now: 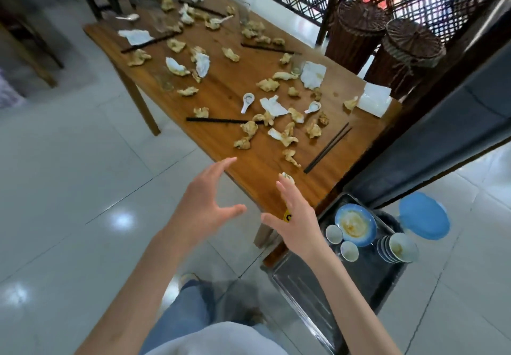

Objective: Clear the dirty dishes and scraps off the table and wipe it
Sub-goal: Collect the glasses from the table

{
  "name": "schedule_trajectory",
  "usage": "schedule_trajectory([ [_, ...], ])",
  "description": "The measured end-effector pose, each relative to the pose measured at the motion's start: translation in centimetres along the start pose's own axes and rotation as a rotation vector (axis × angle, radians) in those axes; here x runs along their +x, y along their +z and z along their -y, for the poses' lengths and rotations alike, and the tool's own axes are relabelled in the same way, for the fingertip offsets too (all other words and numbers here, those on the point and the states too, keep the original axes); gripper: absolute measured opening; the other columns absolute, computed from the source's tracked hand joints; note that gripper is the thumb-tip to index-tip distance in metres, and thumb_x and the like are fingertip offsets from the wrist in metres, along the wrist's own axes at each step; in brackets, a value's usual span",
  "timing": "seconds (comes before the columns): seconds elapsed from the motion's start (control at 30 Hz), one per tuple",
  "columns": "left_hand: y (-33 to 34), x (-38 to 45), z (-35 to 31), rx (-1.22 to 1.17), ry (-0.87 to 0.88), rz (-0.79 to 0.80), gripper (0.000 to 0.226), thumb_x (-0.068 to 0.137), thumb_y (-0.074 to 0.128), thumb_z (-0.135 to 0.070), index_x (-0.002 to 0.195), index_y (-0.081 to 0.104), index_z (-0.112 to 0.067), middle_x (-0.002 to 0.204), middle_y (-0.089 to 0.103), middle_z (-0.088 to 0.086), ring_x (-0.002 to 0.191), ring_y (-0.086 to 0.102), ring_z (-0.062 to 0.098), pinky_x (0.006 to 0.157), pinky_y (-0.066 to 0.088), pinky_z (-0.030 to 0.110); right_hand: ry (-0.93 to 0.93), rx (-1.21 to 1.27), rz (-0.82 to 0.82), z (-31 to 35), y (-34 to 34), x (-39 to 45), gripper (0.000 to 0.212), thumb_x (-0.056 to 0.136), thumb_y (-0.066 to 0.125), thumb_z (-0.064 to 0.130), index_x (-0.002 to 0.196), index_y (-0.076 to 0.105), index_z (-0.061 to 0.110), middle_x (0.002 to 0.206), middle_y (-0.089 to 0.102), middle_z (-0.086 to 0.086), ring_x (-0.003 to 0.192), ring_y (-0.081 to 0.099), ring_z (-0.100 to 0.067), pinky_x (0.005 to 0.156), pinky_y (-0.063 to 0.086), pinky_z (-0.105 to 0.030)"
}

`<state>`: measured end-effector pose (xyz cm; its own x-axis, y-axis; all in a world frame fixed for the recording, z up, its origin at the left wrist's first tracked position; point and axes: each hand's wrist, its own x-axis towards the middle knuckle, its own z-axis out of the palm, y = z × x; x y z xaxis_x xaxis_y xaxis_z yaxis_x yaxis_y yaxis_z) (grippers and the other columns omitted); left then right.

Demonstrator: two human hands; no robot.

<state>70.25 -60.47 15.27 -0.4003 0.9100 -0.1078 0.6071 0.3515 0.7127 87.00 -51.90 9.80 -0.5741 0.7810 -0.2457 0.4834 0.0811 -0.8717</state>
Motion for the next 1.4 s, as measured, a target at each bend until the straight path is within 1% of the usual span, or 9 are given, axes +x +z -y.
schedule_trajectory([
  [0.1,-3.9,0.6,3.7,-0.020,-0.046,-0.062,0.088,0.067,0.083,-0.027,0.141,0.035,-0.031,0.144,0.041,-0.007,0.131,0.036,0.010,0.103,0.028,0.024,0.000,0.008,0.073,2.8,3.3,3.3,0.086,0.077,0.074,0.026,0.143,0.022,0.044,0.146,0.034,0.018,0.135,0.030,-0.007,0.103,0.029,-0.024],
  [0.2,-8.2,1.4,7.9,-0.050,-0.088,-0.119,0.086,0.067,0.083,-0.028,0.139,0.037,-0.035,0.141,0.042,-0.012,0.129,0.037,0.006,0.104,0.026,0.023,0.010,0.041,0.115,5.8,7.1,6.7,0.086,0.076,0.075,0.023,0.140,0.024,0.048,0.146,0.033,0.021,0.134,0.030,-0.005,0.092,0.031,-0.013],
  [0.37,-14.8,4.0,13.9,-0.067,-0.101,-0.163,0.084,0.067,0.083,-0.030,0.137,0.038,-0.040,0.127,0.037,-0.024,0.117,0.031,-0.009,0.097,0.022,0.015,-0.029,0.010,0.113,10.7,13.4,12.2,0.084,0.075,0.076,0.030,0.139,0.024,0.049,0.146,0.033,0.020,0.134,0.032,-0.005,0.104,0.033,-0.032],
  [0.53,-19.6,7.5,18.4,-0.055,-0.101,-0.189,0.083,0.068,0.082,-0.030,0.138,0.038,-0.037,0.136,0.040,-0.020,0.121,0.033,-0.005,0.099,0.024,0.017,-0.045,0.044,0.113,14.1,17.7,16.9,0.084,0.075,0.077,0.028,0.139,0.025,0.048,0.145,0.035,0.021,0.133,0.032,-0.004,0.108,0.033,-0.038],
  [0.77,-23.7,13.4,23.4,-0.079,-0.131,-0.192,0.079,0.070,0.080,-0.031,0.137,0.039,-0.036,0.140,0.042,-0.015,0.127,0.036,0.002,0.101,0.027,0.019,-0.033,0.028,0.108,17.1,20.3,25.2,0.081,0.075,0.075,0.031,0.138,0.027,0.048,0.130,0.033,0.032,0.124,0.032,0.001,0.098,0.038,-0.027],
  [0.97,-27.9,22.4,27.0,-0.039,-0.146,-0.205,0.077,0.070,0.080,-0.034,0.136,0.039,-0.038,0.141,0.043,-0.014,0.124,0.036,-0.001,0.097,0.028,0.019,-0.094,-0.083,0.018,19.4,22.3,34.5,0.082,0.073,0.072,0.037,0.142,0.028,0.037,0.146,0.032,0.016,0.134,0.034,-0.013,0.106,0.038,-0.037],
  [1.17,-32.3,33.4,29.6,0.006,-0.128,-0.101,0.077,0.070,0.080,-0.036,0.133,0.037,-0.045,0.142,0.042,-0.016,0.129,0.040,0.005,0.096,0.032,0.018,-0.043,-0.086,0.005,21.4,24.1,44.3,0.083,0.076,0.074,0.034,0.142,0.024,0.042,0.136,0.030,0.027,0.135,0.033,-0.012,0.099,0.035,-0.025],
  [1.27,-34.3,38.3,31.5,0.018,-0.099,-0.101,0.077,0.069,0.081,-0.037,0.132,0.038,-0.046,0.141,0.043,-0.016,0.125,0.040,0.003,0.096,0.033,0.019,-0.043,-0.154,-0.024,22.8,24.9,48.8,0.084,0.075,0.075,0.033,0.142,0.025,0.040,0.144,0.033,0.020,0.136,0.031,-0.010,0.100,0.034,-0.024],
  [1.4,-35.6,42.1,33.6,0.014,-0.119,-0.070,0.076,0.070,0.079,-0.039,0.133,0.037,-0.045,0.143,0.040,-0.016,0.129,0.039,0.006,0.100,0.038,0.027,0.012,-0.186,-0.053,24.2,25.7,53.1,0.084,0.074,0.076,0.031,0.141,0.027,0.042,0.142,0.040,0.015,0.117,0.049,-0.005,0.082,0.040,-0.006],
])
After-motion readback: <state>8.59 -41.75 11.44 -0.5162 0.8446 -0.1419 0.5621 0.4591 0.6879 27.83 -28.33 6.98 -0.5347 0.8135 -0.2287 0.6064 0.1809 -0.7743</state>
